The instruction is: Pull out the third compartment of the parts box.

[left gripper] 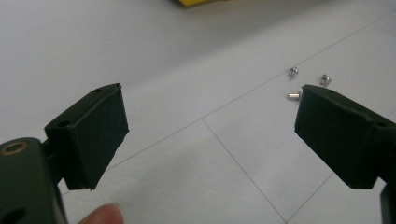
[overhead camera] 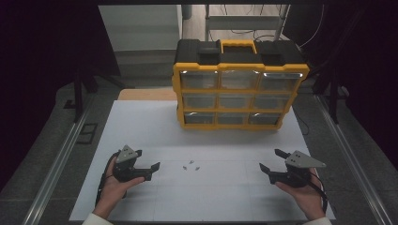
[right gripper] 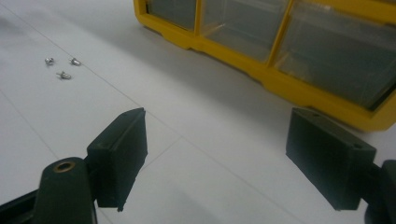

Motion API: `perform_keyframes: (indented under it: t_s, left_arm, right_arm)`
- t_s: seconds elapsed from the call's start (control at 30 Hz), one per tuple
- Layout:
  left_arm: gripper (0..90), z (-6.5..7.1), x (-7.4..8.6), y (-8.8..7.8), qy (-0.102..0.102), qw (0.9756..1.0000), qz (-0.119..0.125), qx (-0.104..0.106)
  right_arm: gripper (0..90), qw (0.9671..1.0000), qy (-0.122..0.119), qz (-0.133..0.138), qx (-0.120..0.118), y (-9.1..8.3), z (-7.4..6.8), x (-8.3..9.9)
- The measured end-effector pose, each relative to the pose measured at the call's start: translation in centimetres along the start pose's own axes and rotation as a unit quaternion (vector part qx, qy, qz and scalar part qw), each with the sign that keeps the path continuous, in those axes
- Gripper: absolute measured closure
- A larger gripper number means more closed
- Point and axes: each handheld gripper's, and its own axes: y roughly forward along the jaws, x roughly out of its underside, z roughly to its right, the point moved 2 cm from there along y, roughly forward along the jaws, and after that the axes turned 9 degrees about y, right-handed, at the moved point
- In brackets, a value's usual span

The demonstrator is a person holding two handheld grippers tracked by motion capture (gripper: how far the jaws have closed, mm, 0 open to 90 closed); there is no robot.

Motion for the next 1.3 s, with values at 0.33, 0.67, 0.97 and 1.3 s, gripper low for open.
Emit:
perform_keyframes:
  t_s: [0.33, 0.67, 0.97, 1.3]
  left_arm:
    - [10.0, 0.3, -0.1, 0.0, 0.010, 0.9999, 0.002, 0.003]
    - [9.8, 0.5, 0.1, -0.3, 0.015, 0.9999, -0.001, 0.003]
    - [9.7, 0.6, 0.1, -0.1, 0.018, 0.9998, -0.002, 0.004]
    - [9.6, 0.8, 0.2, 0.0, 0.025, 0.9997, -0.006, 0.003]
  right_arm:
    - [19.4, 0.9968, -0.075, 0.026, 0.014, -0.3, -1.5, -0.9]
    - [18.8, 0.9913, -0.121, 0.035, 0.039, 0.2, -1.7, -1.2]
    - [18.8, 0.9813, -0.174, 0.038, 0.074, 0.2, -1.9, -1.3]
    - [18.9, 0.9682, -0.226, 0.042, 0.099, 0.6, -2.3, -1.8]
